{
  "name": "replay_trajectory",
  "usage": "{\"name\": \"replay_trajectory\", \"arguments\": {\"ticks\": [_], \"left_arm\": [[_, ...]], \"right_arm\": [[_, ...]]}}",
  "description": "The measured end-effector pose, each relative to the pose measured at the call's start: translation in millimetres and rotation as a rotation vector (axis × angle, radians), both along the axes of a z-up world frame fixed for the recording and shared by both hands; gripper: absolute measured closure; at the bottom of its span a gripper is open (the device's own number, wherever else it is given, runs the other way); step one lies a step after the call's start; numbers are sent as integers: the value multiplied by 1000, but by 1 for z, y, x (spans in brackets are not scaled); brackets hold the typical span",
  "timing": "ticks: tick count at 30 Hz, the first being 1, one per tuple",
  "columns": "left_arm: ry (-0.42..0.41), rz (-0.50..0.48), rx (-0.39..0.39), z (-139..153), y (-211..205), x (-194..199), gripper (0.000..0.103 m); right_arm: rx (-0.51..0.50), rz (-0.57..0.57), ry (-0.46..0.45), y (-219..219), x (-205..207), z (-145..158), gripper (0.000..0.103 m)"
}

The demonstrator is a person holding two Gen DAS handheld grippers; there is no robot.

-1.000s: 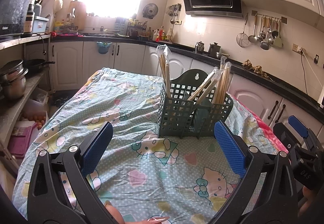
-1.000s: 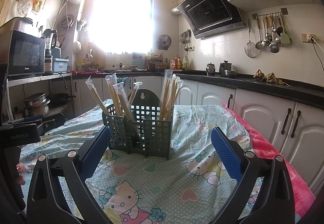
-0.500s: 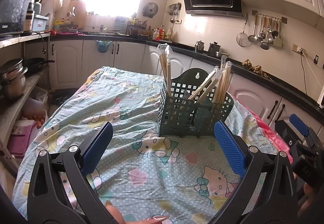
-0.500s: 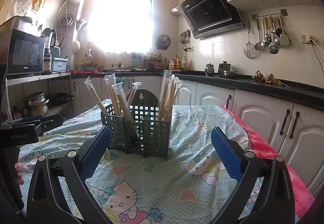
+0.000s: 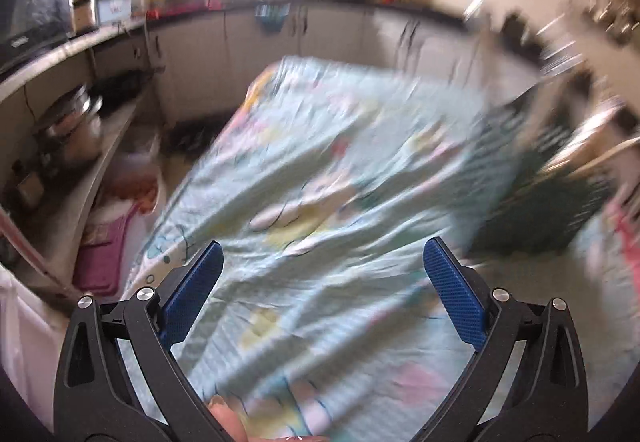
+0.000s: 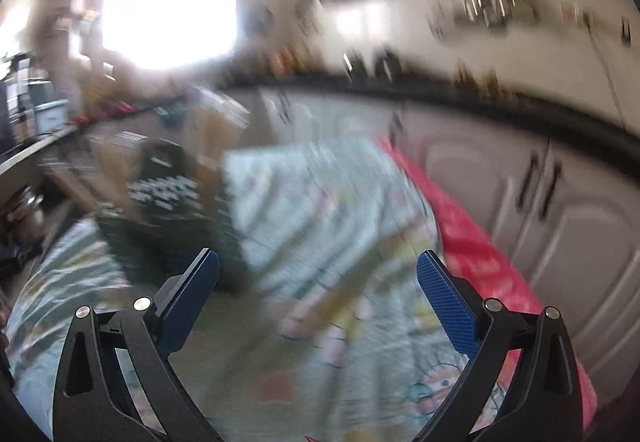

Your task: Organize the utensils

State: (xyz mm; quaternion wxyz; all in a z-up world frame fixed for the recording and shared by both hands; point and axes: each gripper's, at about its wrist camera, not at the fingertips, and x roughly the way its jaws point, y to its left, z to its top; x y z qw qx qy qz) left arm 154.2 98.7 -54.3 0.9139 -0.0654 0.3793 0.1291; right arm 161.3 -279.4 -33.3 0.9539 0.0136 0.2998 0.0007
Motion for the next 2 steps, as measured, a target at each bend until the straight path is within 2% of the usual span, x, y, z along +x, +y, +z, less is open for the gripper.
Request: {"name": "replay_trajectory", "arguments": {"ticks": [2], "left_arm": [[50, 24, -16, -20, 10, 19, 11]], "right_arm": [[-42, -72, 153, -14, 35, -23, 6]]}}
